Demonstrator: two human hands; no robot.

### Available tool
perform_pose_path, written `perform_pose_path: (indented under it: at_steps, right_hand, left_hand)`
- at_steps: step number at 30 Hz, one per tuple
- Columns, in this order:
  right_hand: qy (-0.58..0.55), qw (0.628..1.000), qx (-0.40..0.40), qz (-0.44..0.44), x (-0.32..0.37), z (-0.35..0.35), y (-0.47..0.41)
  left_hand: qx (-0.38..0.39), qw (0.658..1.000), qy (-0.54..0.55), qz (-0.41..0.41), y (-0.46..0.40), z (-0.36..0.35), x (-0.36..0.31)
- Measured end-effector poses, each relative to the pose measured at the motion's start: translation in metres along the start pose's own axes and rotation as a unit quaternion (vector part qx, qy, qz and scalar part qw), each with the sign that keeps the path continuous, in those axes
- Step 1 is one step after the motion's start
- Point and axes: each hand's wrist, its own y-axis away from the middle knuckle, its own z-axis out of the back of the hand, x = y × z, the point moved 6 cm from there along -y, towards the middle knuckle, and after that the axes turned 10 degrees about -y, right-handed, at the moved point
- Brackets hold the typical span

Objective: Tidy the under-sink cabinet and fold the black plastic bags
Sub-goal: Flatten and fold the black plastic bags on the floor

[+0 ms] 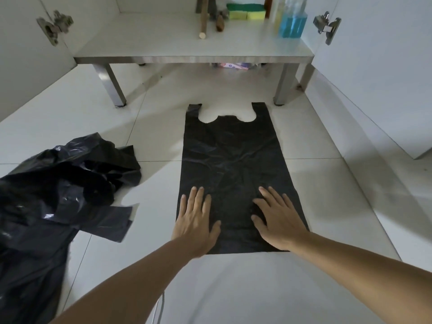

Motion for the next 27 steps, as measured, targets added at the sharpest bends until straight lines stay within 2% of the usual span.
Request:
perform_pose_path:
  at_steps: [3, 6, 9, 12, 15, 18, 22, 27]
  right_hand:
    - [-0.014, 1.000, 0.020, 0.002, 0.005, -0.012, -0.019]
    - [0.019, 0.999, 0.044, -0.016, -0.004, -0.029, -0.019]
    - [0.028, 0.998, -0.015, -0.063, -0.023, -0.036, -0.006]
    - [0.011, 0.993, -0.037, -0.110, -0.031, -0.036, -0.003]
    - [0.011, 0.997, -0.040, -0.068, -0.022, -0.026, -0.020]
    - [0.017, 0.999, -0.028, 0.002, -0.009, -0.016, -0.052]
    - [0.025, 1.000, 0.000, 0.018, -0.011, -0.017, -0.090]
    - [0.011, 0.996, -0.037, -0.085, -0.054, -0.014, -0.090]
  left_hand:
    - [0.033, 0.999, -0.005, -0.006, -0.013, -0.015, -0.003]
    - [0.051, 0.999, -0.004, 0.001, -0.021, -0.030, 0.009]
    - [0.039, 0.999, -0.023, -0.002, -0.020, -0.034, 0.025]
    - [0.039, 0.999, -0.032, 0.009, -0.019, -0.035, 0.032]
    - [0.013, 0.999, -0.022, 0.020, -0.024, -0.026, 0.019]
    - [-0.022, 0.999, -0.013, -0.029, -0.037, -0.021, -0.005]
    - [-0.005, 0.999, -0.022, -0.032, -0.070, -0.025, -0.012]
    - [0.023, 0.998, -0.035, 0.039, -0.080, -0.032, 0.026]
